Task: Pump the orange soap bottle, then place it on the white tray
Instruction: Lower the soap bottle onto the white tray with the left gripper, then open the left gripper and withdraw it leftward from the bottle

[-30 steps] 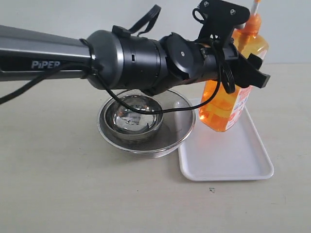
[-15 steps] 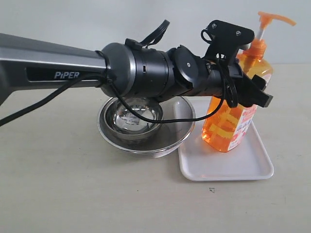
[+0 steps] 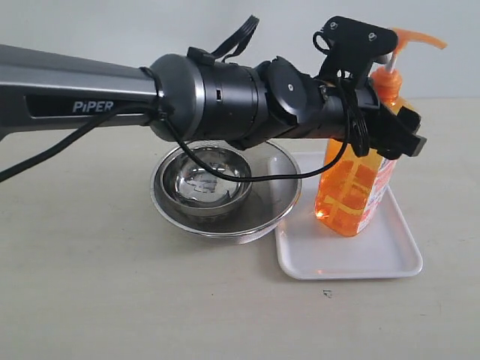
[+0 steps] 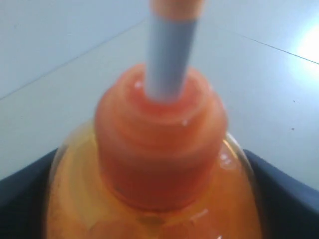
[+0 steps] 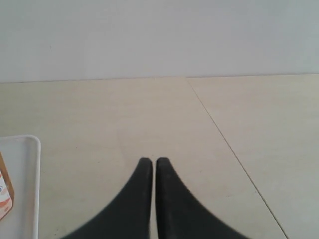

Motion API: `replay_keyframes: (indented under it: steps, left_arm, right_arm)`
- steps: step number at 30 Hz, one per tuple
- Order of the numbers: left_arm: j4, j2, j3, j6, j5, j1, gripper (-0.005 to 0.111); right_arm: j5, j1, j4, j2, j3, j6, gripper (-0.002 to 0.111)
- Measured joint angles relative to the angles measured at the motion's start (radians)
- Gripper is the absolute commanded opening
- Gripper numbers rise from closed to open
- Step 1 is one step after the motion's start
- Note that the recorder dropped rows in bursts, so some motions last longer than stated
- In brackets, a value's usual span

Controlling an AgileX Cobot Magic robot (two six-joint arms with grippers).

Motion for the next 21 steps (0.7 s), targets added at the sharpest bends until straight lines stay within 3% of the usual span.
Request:
replay_keyframes:
  steps: [6, 13, 21]
  left_arm:
    - [0.046, -0.066, 0.0, 0.043, 0.125, 0.0, 0.08]
    - [0.052, -0.158, 0.0, 0.049, 0.157, 0.009, 0.08]
    - [0.056, -0.235, -0.002, 0.049, 0.38, 0.128, 0.08]
  right_arm:
    - [0.0, 0.0, 0.0, 0.0, 0.0, 0.0, 0.0]
    - [0.0, 0.0, -0.002, 0.0, 0.0, 0.0, 0.0]
    - [0.0, 0.0, 0.018, 0.0, 0.0, -0.003, 0.0]
